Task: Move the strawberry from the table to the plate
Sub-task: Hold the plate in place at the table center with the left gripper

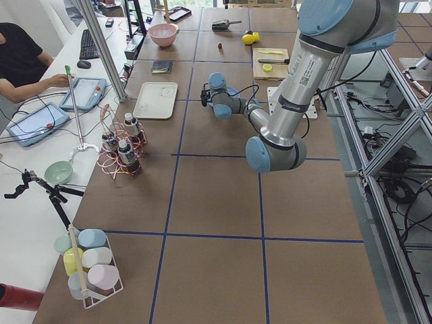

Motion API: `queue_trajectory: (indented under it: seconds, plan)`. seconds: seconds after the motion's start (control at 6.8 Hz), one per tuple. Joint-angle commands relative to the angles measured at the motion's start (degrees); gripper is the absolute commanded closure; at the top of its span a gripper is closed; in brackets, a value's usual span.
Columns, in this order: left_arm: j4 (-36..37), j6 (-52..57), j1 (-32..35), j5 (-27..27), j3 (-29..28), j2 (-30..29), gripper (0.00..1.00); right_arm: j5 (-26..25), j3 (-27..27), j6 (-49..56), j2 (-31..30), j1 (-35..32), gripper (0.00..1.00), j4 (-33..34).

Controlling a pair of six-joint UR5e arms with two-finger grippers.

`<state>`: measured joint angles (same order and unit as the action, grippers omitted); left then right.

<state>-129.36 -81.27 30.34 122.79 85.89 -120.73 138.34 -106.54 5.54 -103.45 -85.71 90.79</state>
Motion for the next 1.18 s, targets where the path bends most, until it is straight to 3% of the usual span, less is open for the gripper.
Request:
queue_trajectory:
  seconds: [0.0, 0.15, 0.29, 0.44, 0.74, 0.88, 1.03]
  plan:
    - [-0.54, -0.03, -0.01, 0.00, -0.38, -0.12, 1.00, 0.00, 0.10, 0.00, 0.00, -0.08, 0.00, 0.00]
    - [-0.46, -0.03, -0.01, 0.00, -0.29, -0.20, 0.59, 0.00, 0.10, 0.00, 0.00, 0.01, 0.00, 0.09]
    - [-0.46, 0.06, 0.07, 0.00, -0.11, -0.29, 0.33, 0.00, 0.19, -0.17, 0.00, 0.10, 0.00, 0.18]
    - [-0.63, -0.11, 0.07, 0.08, 0.50, -0.29, 0.19, 0.09, -0.16, -0.09, 0.00, 0.80, 0.00, -0.26]
    - [-0.54, -1.42, 0.51, 0.08, 5.40, 0.67, 0.11, 6.21, -0.42, -5.57, -0.09, 5.34, 0.00, -0.96]
    - [-0.54, -5.00, 0.51, 0.00, 6.56, 0.76, 0.11, 6.33, -0.69, -17.20, -0.35, 9.81, 0.00, -8.45]
    - [-0.46, -5.21, 0.60, 0.00, 9.61, 1.98, 0.11, 3.37, -0.34, -30.10, -0.70, 14.90, 0.00, -18.09]
